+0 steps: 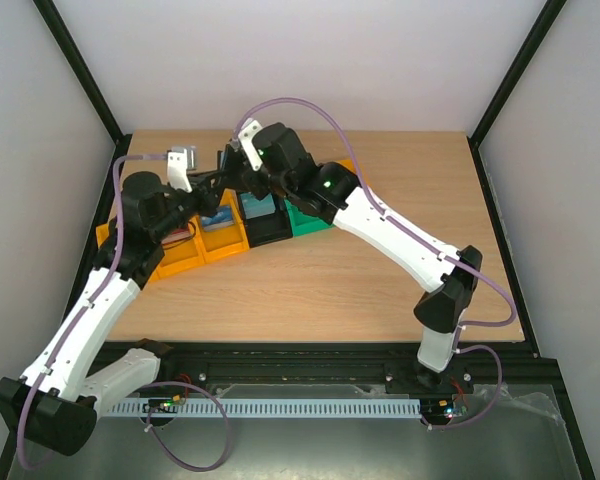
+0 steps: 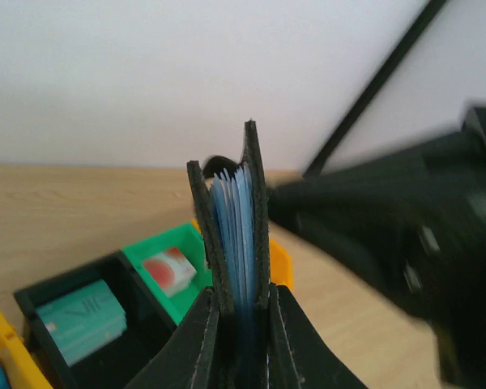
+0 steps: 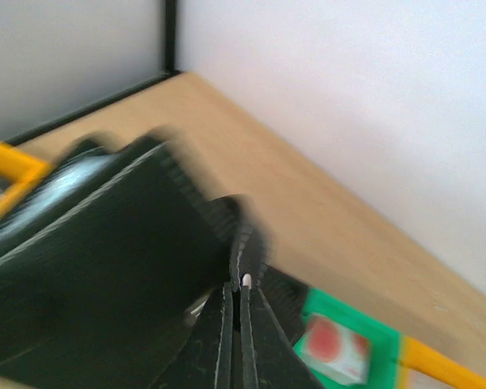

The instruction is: Take the credit cards out of the card holder

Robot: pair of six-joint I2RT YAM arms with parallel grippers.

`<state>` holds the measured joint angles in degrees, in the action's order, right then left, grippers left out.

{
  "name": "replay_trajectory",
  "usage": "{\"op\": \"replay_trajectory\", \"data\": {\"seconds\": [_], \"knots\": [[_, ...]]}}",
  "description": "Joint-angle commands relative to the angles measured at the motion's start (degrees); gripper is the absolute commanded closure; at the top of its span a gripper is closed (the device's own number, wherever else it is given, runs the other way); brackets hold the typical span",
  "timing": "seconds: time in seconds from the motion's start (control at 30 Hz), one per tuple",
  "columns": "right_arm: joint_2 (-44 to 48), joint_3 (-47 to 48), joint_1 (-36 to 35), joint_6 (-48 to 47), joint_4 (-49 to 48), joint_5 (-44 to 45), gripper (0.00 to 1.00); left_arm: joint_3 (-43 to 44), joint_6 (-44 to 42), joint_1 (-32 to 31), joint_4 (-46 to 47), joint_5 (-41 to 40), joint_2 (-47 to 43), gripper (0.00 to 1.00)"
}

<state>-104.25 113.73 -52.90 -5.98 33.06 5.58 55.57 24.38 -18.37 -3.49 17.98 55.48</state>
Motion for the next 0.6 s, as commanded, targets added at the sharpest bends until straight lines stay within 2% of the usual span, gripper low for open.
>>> {"op": "replay_trajectory", "data": {"seconds": [0.0,0.17,0.27,0.3,0.4,0.43,0.57], "knots": [[0.0,3.1,7.6,2.8,2.2,11.3,0.98,1.1,-5.0,-1.6,-3.8,8.9,-1.3,0.98],[3.5,1.9,13.2,3.4,4.8,7.7,0.98,0.7,-11.0,-1.7,-8.5,9.6,-0.3,0.98],[7.3,-0.4,13.7,-2.7,8.1,-2.5,0.98,1.2,-20.2,-1.6,-9.7,13.2,-0.7,0.98],[9.2,-2.0,13.9,-4.6,9.0,-7.5,0.95,1.5,-24.8,-1.2,-10.6,14.8,-0.9,0.98],[15.3,-6.4,14.9,-7.4,11.1,-20.0,0.7,4.5,-41.7,-0.7,-17.1,17.1,-0.6,0.98],[16.6,-7.2,15.3,-8.1,11.7,-24.3,0.65,5.6,-46.6,-0.7,-20.1,17.4,-0.4,0.98],[19.4,-9.4,15.5,-10.9,14.3,-43.6,0.53,7.6,-63.8,-0.7,-30.8,22.2,-1.4,0.98]]}}
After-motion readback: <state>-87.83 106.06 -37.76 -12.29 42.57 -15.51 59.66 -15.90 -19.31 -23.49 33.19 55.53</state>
